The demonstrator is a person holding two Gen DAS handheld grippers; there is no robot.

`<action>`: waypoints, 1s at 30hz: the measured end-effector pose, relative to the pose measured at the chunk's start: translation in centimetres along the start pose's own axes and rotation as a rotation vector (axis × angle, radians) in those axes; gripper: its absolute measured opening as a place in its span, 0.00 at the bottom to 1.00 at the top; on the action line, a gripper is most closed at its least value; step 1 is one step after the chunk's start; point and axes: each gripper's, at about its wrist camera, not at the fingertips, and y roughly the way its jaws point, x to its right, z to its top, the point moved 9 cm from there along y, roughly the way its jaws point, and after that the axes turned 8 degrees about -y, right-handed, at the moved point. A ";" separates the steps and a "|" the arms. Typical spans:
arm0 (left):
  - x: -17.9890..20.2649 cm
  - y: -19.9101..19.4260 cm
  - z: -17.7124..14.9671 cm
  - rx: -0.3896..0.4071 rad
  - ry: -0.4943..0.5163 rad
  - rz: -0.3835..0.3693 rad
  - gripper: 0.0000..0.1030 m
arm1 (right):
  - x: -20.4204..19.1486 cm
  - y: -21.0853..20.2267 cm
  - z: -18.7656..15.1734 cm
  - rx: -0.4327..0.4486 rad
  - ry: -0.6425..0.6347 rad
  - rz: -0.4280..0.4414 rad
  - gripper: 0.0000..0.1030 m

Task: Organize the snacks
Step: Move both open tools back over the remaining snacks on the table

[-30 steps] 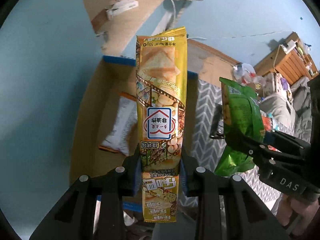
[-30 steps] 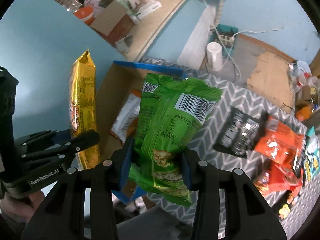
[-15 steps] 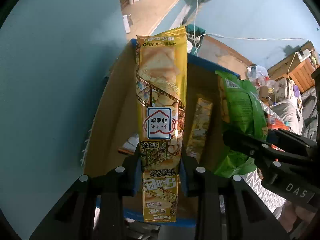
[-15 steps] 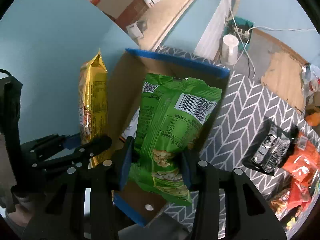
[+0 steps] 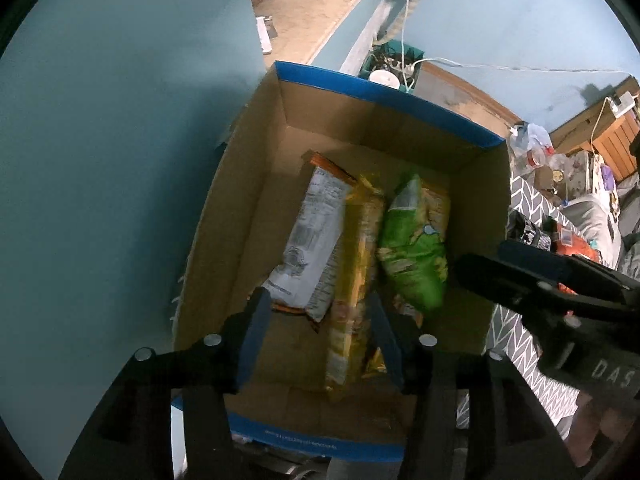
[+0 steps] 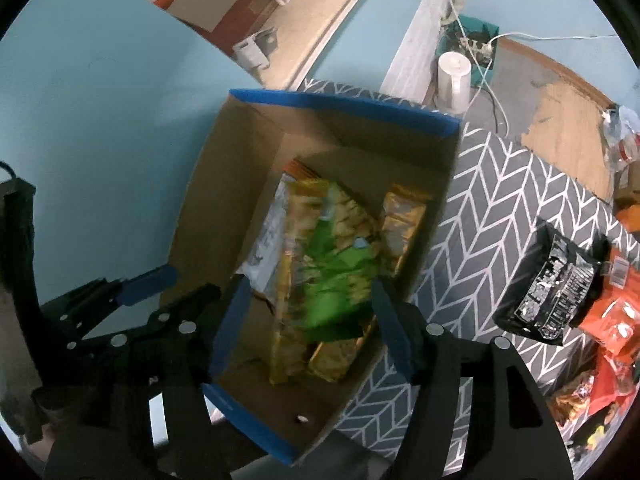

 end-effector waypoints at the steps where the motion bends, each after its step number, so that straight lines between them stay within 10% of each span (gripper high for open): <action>1: 0.1 -0.2 -0.1 0.003 0.003 -0.001 0.51 | 0.0 -0.1 0.0 0.001 0.004 0.002 0.63; 30: 7.6 -3.2 -2.6 0.021 0.144 -0.057 0.64 | 8.5 -8.5 -6.1 0.054 0.122 -0.174 0.70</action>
